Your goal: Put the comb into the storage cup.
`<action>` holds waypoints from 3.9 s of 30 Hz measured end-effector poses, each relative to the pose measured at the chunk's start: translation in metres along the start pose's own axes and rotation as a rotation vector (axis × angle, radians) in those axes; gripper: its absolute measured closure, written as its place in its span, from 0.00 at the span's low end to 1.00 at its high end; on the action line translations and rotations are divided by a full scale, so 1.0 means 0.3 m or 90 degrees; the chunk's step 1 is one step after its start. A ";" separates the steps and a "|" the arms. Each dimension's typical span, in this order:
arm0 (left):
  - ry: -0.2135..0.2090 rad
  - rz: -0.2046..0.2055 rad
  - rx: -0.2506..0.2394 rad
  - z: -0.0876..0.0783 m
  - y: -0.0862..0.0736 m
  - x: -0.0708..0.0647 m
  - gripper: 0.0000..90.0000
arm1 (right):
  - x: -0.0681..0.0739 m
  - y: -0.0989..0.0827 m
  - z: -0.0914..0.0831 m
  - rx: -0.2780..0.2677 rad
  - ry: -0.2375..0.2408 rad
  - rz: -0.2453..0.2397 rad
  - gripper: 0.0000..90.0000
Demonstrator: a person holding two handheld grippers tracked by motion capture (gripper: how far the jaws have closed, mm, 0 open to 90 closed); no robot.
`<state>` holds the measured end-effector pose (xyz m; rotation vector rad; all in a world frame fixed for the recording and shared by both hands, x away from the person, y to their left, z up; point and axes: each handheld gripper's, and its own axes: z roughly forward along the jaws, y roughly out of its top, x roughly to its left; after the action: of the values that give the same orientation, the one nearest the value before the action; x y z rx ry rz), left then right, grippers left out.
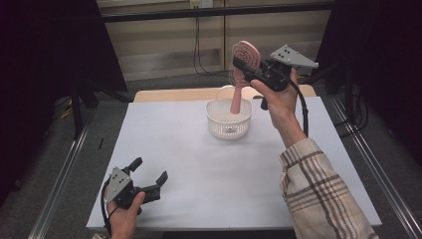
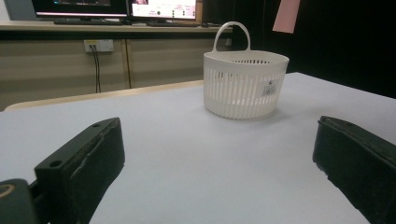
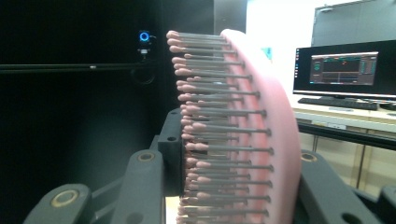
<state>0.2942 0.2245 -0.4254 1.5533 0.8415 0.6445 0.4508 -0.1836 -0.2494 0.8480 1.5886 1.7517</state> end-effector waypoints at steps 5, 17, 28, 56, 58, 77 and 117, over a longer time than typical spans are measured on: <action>-0.002 0.000 -0.004 0.000 0.001 -0.001 0.03 | -0.003 -0.023 0.027 0.014 -0.008 -0.001 0.69; -0.001 -0.003 -0.001 -0.001 0.000 0.000 0.03 | -0.037 -0.053 0.070 0.017 -0.034 0.001 0.69; -0.001 -0.003 0.001 -0.002 0.000 0.004 0.03 | -0.038 -0.079 0.073 0.017 -0.035 0.006 0.69; 0.003 0.001 0.004 -0.001 0.001 0.006 0.03 | -0.051 -0.261 0.097 0.037 -0.057 0.033 0.69; 0.003 0.001 0.004 -0.001 0.000 0.006 0.03 | -0.049 -0.270 0.103 0.039 -0.053 0.033 0.69; 0.000 0.011 0.008 -0.003 0.001 0.006 0.04 | -0.035 -0.342 0.151 0.044 -0.070 0.043 0.69; 0.012 0.008 -0.002 -0.009 0.006 0.011 0.04 | -0.062 -0.438 0.134 0.098 -0.091 0.058 0.69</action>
<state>0.2942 0.2288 -0.4235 1.5532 0.8459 0.6702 0.4974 -0.1632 -0.3785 1.1098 1.6274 1.6063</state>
